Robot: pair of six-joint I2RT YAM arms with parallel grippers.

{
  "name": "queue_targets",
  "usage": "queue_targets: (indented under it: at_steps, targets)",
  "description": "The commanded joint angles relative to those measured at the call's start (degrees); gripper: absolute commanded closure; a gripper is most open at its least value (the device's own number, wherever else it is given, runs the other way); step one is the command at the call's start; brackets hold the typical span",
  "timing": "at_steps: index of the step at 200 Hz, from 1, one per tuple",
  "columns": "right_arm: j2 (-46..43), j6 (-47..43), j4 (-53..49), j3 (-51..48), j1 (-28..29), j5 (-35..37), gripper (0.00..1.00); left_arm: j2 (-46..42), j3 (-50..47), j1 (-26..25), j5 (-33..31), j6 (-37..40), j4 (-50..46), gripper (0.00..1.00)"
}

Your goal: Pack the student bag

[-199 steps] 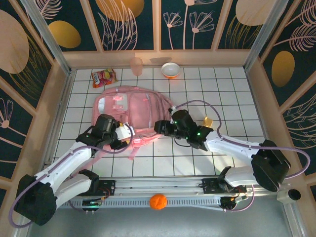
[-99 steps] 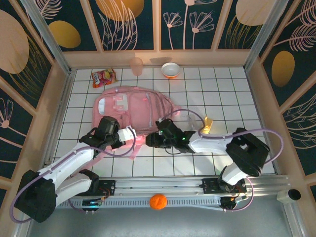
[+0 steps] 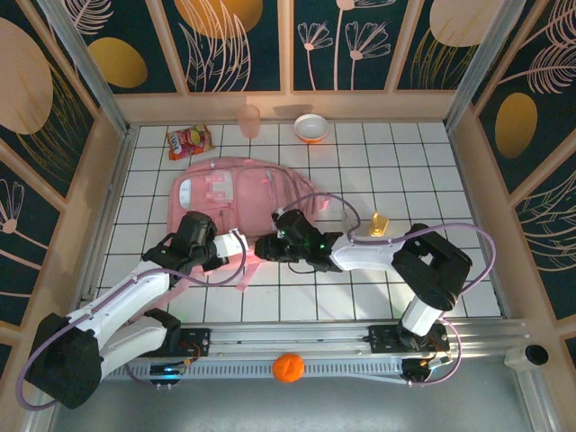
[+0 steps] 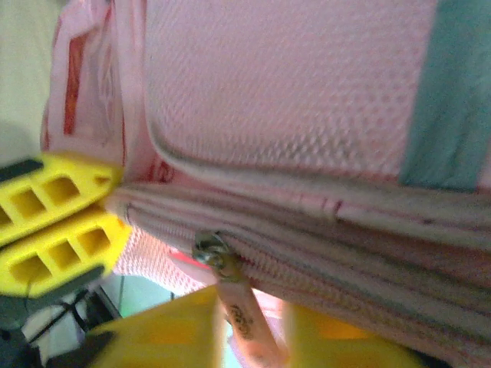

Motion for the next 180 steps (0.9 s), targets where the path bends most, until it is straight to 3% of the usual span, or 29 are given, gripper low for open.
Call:
queue_targets:
  at_steps: [1, 46, 139, 158, 180]
  targets:
    - [0.36, -0.22, -4.03, 2.49, -0.79, 4.06, 0.98, -1.11, 2.26, -0.26, 1.86, -0.76, -0.01, 0.93]
    - [-4.75, -1.61, -14.56, 0.61, -3.07, 10.31, 1.00, -0.75, 2.62, -0.32, -1.91, -0.24, -1.24, 0.97]
    - [-14.61, -8.40, -17.94, -7.83, -16.11, 7.35, 1.00, -1.04, 2.98, -0.26, -4.06, 0.00, -2.53, 0.98]
    - [-15.20, -9.10, -17.48, -8.48, -15.68, 5.38, 1.00, -0.79, 2.86, -0.26, -6.22, -0.49, -1.45, 0.97]
    - [-16.31, -6.04, -15.37, -10.20, -11.07, 5.62, 1.00, 0.66, 2.73, -0.31, -13.04, -1.37, 0.52, 0.97]
